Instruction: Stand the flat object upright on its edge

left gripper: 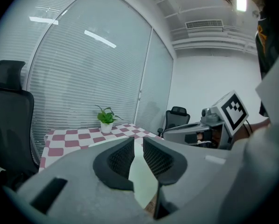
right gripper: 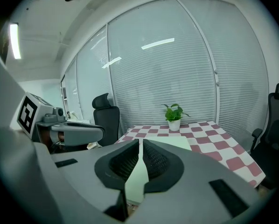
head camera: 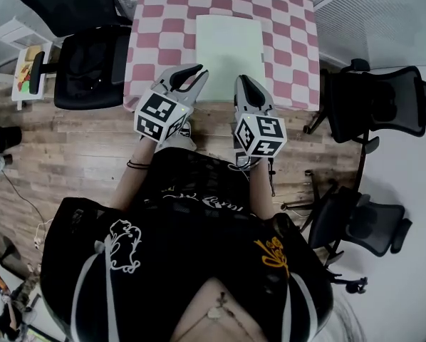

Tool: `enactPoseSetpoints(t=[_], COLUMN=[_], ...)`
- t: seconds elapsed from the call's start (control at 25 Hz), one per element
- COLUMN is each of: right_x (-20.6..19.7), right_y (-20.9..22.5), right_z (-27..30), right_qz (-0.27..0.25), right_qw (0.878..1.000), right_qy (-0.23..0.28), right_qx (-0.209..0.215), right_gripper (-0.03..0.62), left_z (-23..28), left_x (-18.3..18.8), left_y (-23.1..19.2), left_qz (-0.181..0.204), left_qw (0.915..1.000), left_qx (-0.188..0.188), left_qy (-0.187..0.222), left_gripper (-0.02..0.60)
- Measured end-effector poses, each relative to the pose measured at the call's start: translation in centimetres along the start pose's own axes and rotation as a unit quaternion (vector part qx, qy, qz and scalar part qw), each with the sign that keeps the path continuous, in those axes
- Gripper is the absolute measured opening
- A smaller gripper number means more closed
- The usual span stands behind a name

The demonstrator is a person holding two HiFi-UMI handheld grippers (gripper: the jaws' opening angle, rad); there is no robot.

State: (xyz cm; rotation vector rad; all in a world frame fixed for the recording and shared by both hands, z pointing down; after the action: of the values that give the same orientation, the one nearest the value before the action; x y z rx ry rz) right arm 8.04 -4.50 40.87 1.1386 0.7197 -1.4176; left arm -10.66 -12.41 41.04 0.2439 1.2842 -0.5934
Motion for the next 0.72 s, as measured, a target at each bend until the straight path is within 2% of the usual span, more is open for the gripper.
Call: enactPoseSetpoints(t=[0.16,0.72], right_x=[0.2,1.1], right_y=[0.4,3.6], right_z=[1.4,2.7], right_qz=[0.007,0.027], right_qw=[1.000,0.999], right_qy=[-0.002,-0.011], right_qx=[-0.012,-0.037], right_gripper=[0.031,0.031], left_z=[0.9,4.1], left_x=[-0.2,-1.4], left_y=[-1.6,-3.8], left_qz=[-0.001,-0.018], left_qw=[0.9998,0.9983], left_qx=[-0.015,-0.013], left_qy=[-0.011,-0.054], left_gripper=[0.054,0.054])
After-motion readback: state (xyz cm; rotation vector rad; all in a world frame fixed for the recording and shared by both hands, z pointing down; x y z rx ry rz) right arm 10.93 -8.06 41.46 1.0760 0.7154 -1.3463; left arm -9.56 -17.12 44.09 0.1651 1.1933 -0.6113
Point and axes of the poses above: the fingertips, and each gripper's own axes: z forward along the fingers, y to its right, x out of its top, the point moved 10 cm from there along -z, backward along the fingers, and after that the axes turned 6 degrees about x, right-handed, at the moved point
